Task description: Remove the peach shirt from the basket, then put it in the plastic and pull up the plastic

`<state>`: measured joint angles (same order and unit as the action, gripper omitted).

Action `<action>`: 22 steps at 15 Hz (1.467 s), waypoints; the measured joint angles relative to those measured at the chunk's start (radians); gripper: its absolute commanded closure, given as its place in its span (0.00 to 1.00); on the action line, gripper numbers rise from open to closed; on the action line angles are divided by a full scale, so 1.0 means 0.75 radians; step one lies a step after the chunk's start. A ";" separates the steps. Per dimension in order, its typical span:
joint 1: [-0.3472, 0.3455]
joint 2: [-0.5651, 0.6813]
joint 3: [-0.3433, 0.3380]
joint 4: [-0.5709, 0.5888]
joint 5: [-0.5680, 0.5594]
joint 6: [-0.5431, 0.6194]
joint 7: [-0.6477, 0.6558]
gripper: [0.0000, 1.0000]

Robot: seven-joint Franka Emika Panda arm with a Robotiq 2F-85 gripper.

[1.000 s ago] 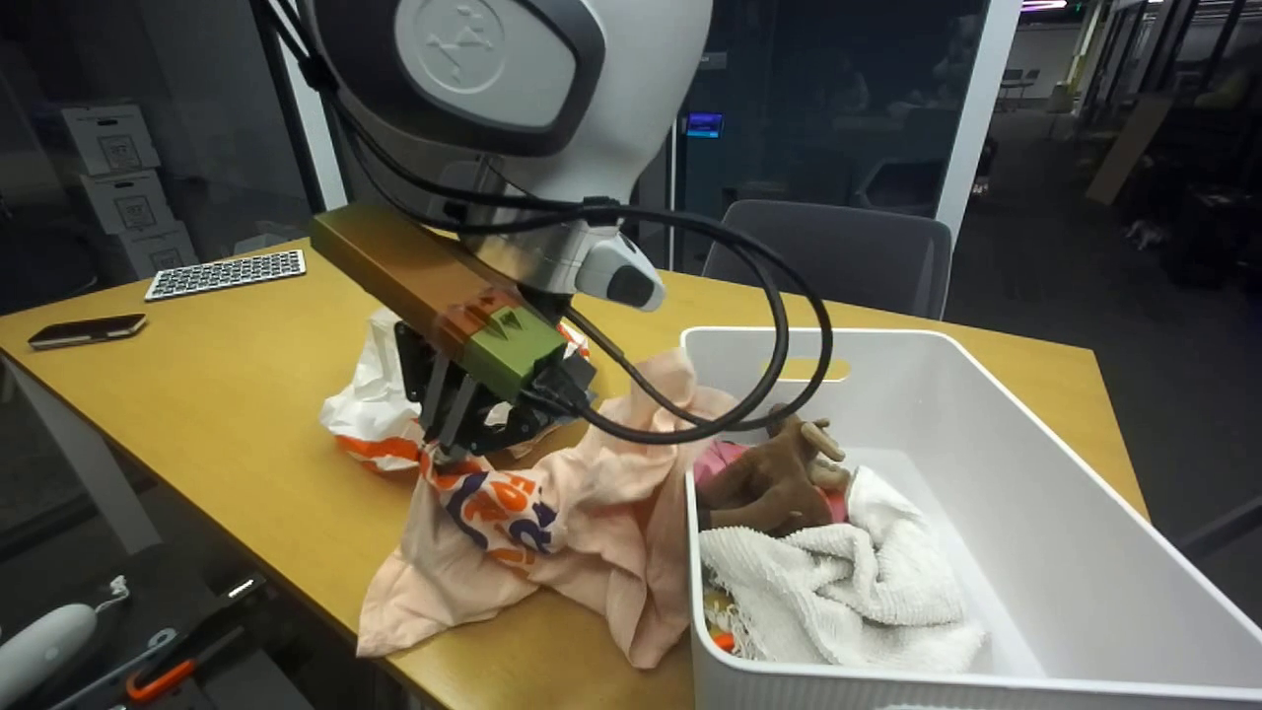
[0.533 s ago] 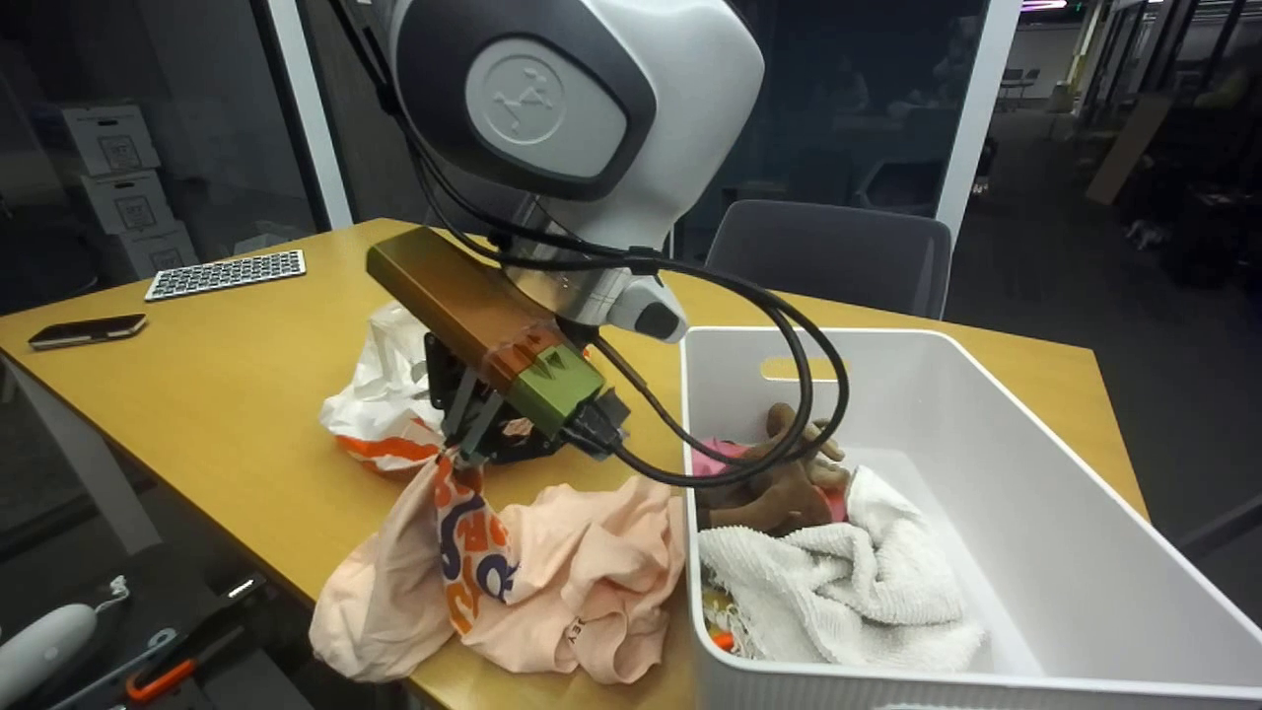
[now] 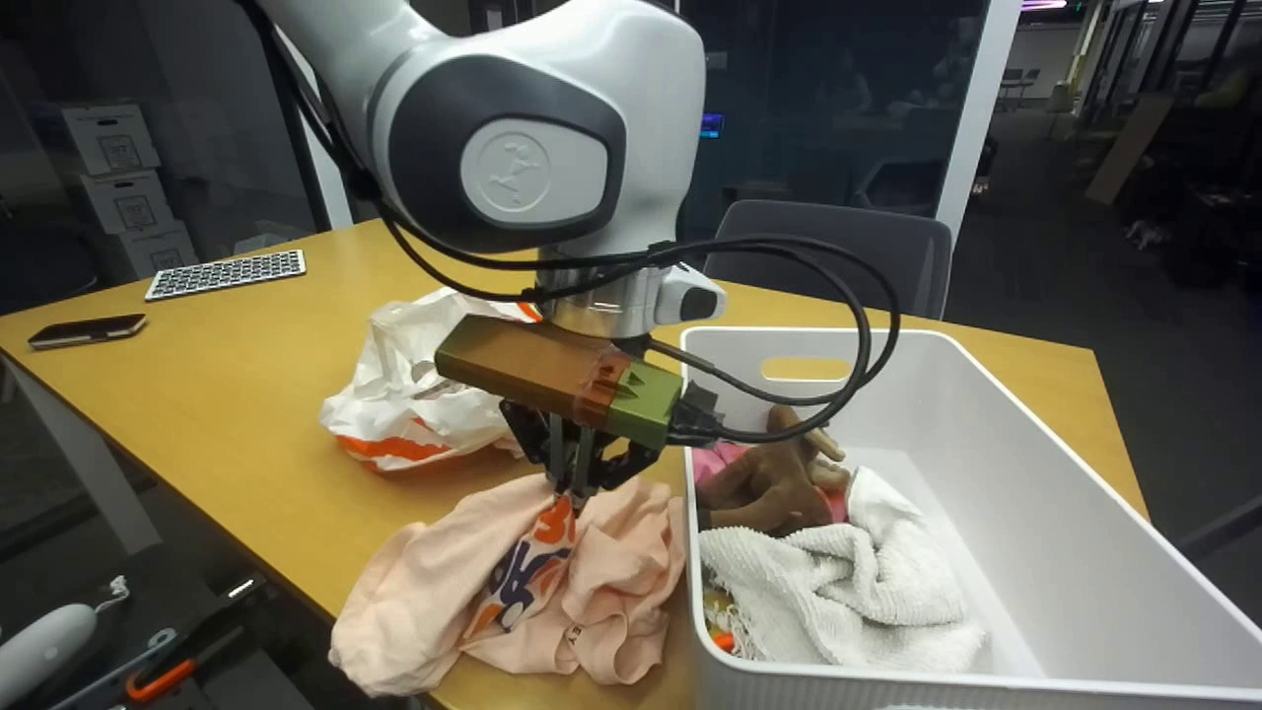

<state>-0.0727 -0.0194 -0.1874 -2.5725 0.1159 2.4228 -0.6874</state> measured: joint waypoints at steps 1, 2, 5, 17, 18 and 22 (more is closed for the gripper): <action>-0.005 0.010 0.001 -0.013 -0.028 0.055 0.003 0.98; -0.012 0.017 0.001 -0.017 -0.029 0.072 0.003 0.92; -0.026 0.018 0.001 -0.016 -0.029 0.074 0.003 0.74; -0.026 -0.024 0.060 -0.043 -0.229 0.101 0.181 0.00; -0.025 -0.035 0.067 -0.061 -0.230 0.086 0.188 0.00; -0.027 -0.060 0.055 -0.142 -0.139 0.043 0.068 0.00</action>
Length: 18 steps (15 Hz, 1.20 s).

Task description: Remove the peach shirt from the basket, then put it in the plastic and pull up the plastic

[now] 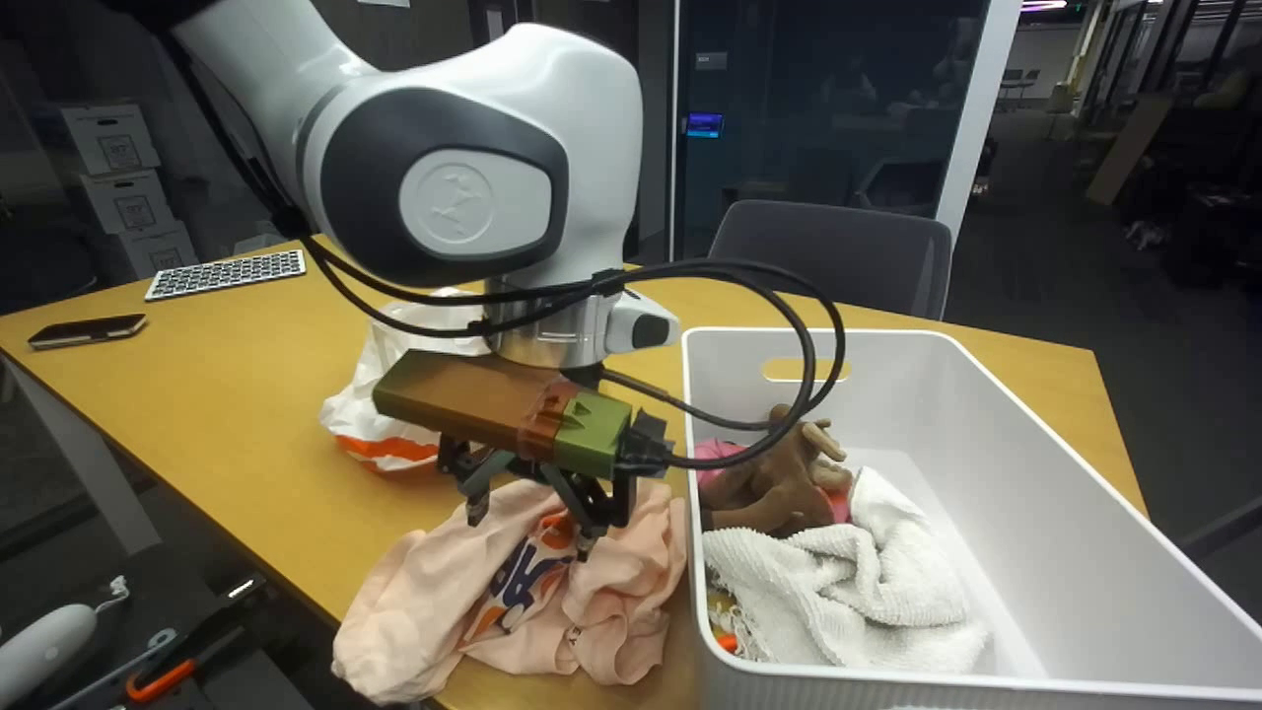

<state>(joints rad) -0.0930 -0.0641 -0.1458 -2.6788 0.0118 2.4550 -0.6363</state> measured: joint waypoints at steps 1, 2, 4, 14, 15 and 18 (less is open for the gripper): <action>-0.001 0.003 -0.006 -0.030 0.008 0.044 -0.039 0.00; -0.002 0.010 -0.012 -0.065 0.008 0.117 -0.071 0.00; -0.002 0.047 -0.016 -0.128 0.008 0.306 -0.117 0.00; -0.027 0.352 0.191 -0.122 0.526 0.717 -0.472 0.00; -0.049 0.371 0.217 -0.121 0.562 0.746 -0.511 0.00; -0.143 0.406 0.317 -0.119 0.656 0.787 -0.605 0.26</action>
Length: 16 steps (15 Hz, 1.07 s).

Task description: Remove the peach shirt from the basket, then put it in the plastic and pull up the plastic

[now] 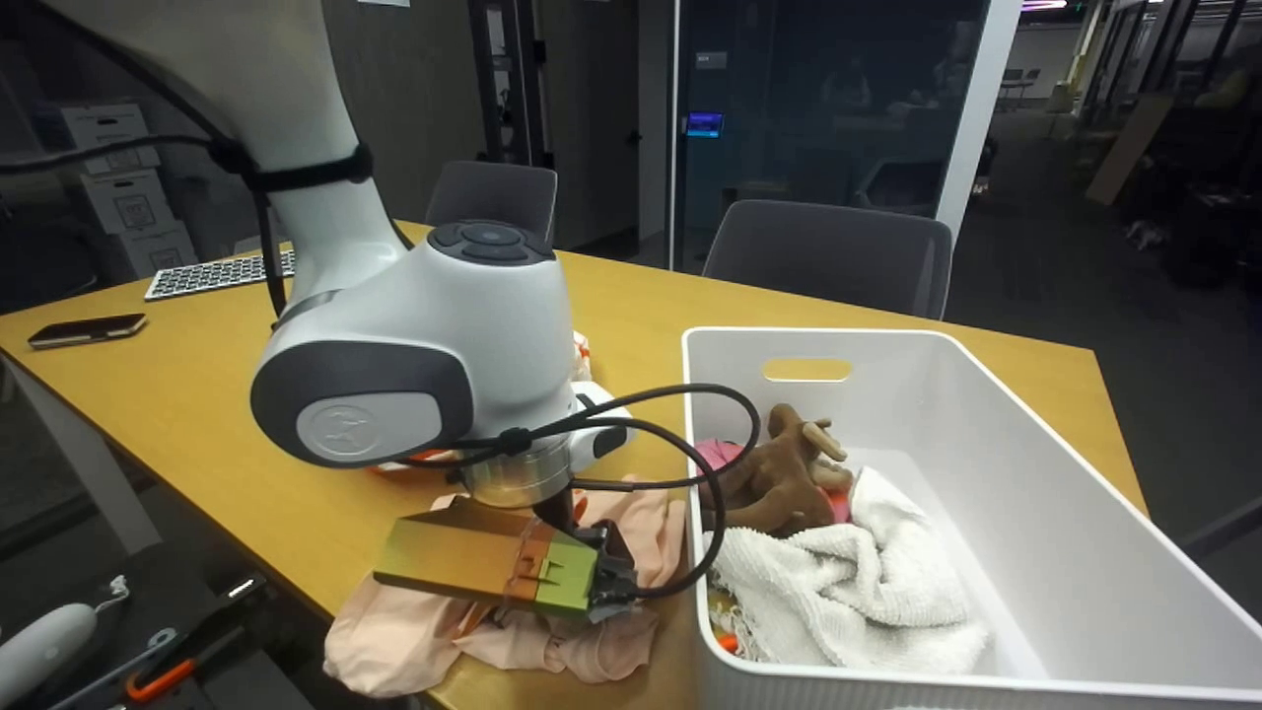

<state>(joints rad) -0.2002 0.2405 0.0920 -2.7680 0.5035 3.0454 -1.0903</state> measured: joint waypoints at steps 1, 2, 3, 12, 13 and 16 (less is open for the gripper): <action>-0.035 0.005 0.037 0.001 0.027 0.002 -0.026 0.35; -0.071 0.007 0.073 0.002 0.053 0.002 -0.051 0.43; -0.103 0.008 0.104 0.002 0.075 0.001 -0.070 0.51; -0.243 0.006 0.230 0.005 0.157 0.001 -0.144 0.98; -0.232 0.000 0.218 0.009 0.156 0.001 -0.146 1.00; -0.158 -0.044 0.134 0.029 0.143 0.012 -0.147 1.00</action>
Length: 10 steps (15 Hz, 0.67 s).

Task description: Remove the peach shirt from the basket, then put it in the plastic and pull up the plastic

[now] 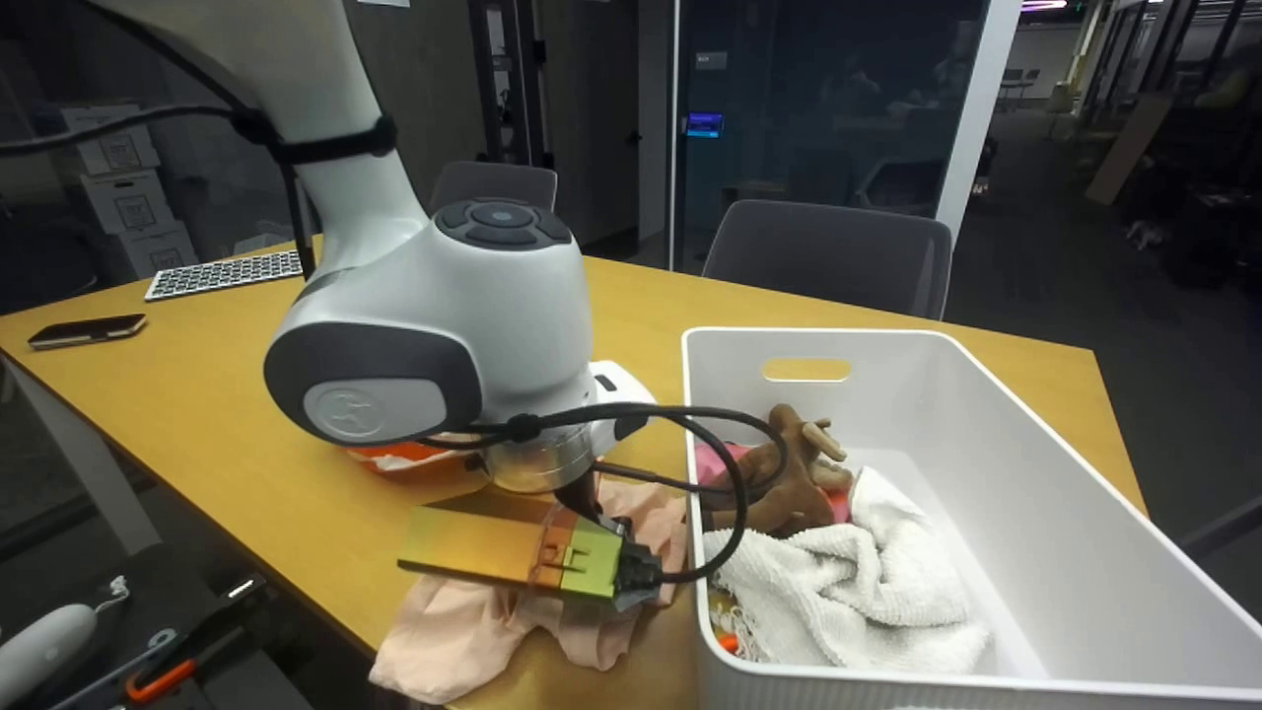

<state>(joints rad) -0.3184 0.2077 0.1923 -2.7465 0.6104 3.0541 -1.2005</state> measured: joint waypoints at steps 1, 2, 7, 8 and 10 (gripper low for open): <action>0.049 -0.021 -0.053 0.008 -0.014 0.020 0.001 1.00; 0.098 -0.038 -0.107 0.011 -0.034 0.048 0.003 1.00; 0.401 -0.076 -0.464 0.005 -0.106 0.122 0.014 1.00; 0.465 -0.074 -0.548 0.005 -0.113 0.102 0.014 1.00; 0.567 -0.079 -0.707 0.007 -0.156 -0.003 0.017 1.00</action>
<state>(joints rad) 0.1066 0.1487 -0.3379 -2.7414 0.4938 3.0517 -1.1877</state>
